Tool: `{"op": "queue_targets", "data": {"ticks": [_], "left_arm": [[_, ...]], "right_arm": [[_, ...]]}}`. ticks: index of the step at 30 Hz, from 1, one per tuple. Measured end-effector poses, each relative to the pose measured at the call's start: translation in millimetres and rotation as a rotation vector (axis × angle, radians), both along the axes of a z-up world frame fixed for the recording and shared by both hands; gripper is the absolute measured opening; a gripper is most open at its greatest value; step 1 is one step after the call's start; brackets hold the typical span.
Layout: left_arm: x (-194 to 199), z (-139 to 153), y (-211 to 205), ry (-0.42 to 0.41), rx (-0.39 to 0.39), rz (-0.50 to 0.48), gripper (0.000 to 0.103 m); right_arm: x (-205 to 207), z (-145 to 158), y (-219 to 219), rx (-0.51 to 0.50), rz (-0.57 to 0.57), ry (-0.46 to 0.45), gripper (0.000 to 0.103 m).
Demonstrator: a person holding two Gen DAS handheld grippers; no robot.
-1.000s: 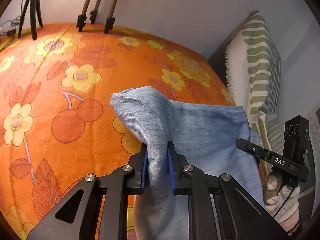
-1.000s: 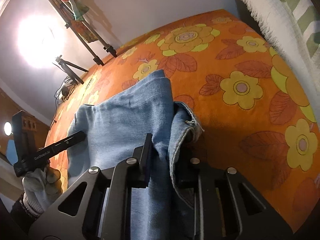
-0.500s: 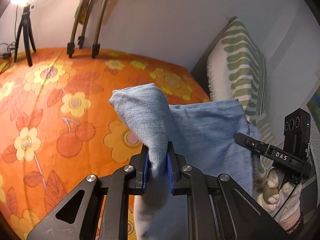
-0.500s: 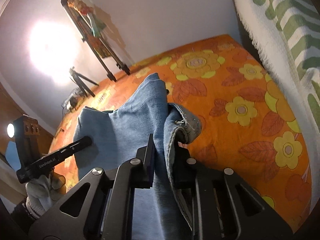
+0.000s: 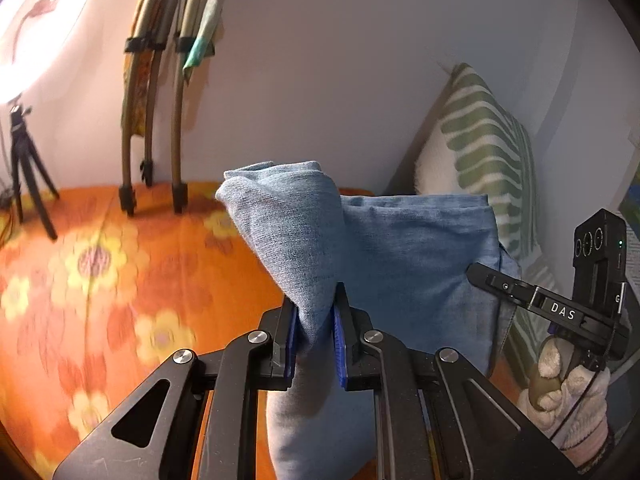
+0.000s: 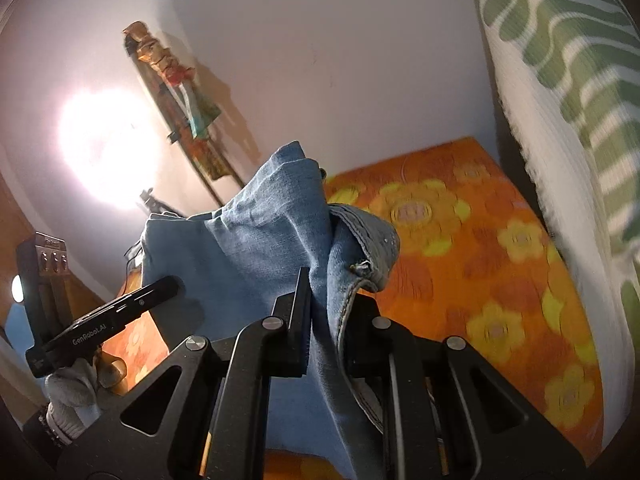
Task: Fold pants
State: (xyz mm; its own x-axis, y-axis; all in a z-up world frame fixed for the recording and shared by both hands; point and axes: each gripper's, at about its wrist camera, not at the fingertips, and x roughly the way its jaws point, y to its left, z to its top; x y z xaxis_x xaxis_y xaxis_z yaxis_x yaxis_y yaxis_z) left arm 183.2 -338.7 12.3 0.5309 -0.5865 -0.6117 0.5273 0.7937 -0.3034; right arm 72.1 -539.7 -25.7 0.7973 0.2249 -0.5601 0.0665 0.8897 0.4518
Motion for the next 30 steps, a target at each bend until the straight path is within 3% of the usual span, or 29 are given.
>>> {"op": "queue_targets", "data": {"ticks": [8, 15, 24, 27, 29, 30], "left_arm": [[87, -11, -36, -0.035, 0.034, 0.007, 0.013], [139, -34, -56, -0.046, 0.084, 0.012, 0.013], [170, -61, -68, -0.017, 0.138, 0.042, 0.015], [165, -58, -69, -0.038, 0.166, 0.064, 0.017], [162, -50, -64, -0.054, 0.157, 0.085, 0.021], [160, -47, -61, -0.053, 0.146, 0.087, 0.021]], "right_arm": [[100, -12, -32, -0.008, -0.031, 0.02, 0.013], [167, -38, -56, -0.008, -0.048, 0.052, 0.013], [210, -68, -61, -0.064, -0.076, 0.109, 0.013], [214, -71, -58, -0.121, -0.109, 0.139, 0.025], [211, -67, -58, -0.145, -0.143, 0.138, 0.047], [209, -64, -59, -0.137, -0.151, 0.136, 0.051]]}}
